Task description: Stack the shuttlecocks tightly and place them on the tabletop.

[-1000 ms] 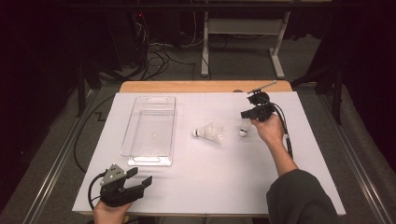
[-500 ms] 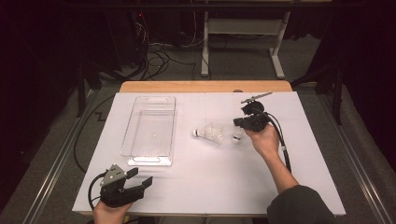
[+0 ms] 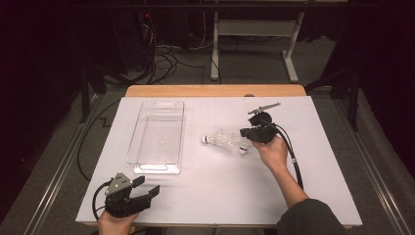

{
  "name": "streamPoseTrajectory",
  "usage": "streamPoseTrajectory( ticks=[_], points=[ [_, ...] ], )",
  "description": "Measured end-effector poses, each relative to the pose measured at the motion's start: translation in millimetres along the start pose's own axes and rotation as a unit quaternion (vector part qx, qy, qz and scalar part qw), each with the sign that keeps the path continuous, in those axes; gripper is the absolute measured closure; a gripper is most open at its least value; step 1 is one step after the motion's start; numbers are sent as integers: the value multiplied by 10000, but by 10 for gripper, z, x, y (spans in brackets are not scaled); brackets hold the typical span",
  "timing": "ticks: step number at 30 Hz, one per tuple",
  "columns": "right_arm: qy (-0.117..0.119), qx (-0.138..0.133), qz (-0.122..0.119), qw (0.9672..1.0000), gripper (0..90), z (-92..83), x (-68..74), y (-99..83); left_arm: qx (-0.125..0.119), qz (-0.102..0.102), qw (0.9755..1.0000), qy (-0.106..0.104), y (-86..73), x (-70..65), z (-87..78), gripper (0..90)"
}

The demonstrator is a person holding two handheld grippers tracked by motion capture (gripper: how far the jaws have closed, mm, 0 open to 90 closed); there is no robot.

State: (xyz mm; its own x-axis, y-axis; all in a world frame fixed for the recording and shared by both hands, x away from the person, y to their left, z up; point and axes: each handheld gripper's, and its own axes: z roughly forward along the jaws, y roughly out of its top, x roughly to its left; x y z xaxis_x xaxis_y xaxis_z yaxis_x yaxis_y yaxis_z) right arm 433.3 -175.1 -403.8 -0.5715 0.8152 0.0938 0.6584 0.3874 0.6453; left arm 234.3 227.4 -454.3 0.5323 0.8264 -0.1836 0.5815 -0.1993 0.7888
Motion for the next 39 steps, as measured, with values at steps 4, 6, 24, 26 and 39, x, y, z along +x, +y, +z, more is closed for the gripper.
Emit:
streamPoseTrajectory(
  ticks=[4,6,24,26,39],
  points=[
    [5,27,61,10000,867,1,-33,-52,3,-14,10000,-7,0,3,4,334],
    [20,33,94,9999,858,-21,-58,-67,5,-10,10000,3,0,-1,7,334],
    [0,192,215,9996,789,-173,-176,-236,-8,-36,10000,-12,0,3,9,334],
    [-36,219,204,9995,777,-180,-177,-262,-10,-37,10000,-15,0,4,9,334],
    [-40,304,287,9991,747,-243,-231,-426,-13,-49,10000,-28,0,-1,12,334]
  ],
)
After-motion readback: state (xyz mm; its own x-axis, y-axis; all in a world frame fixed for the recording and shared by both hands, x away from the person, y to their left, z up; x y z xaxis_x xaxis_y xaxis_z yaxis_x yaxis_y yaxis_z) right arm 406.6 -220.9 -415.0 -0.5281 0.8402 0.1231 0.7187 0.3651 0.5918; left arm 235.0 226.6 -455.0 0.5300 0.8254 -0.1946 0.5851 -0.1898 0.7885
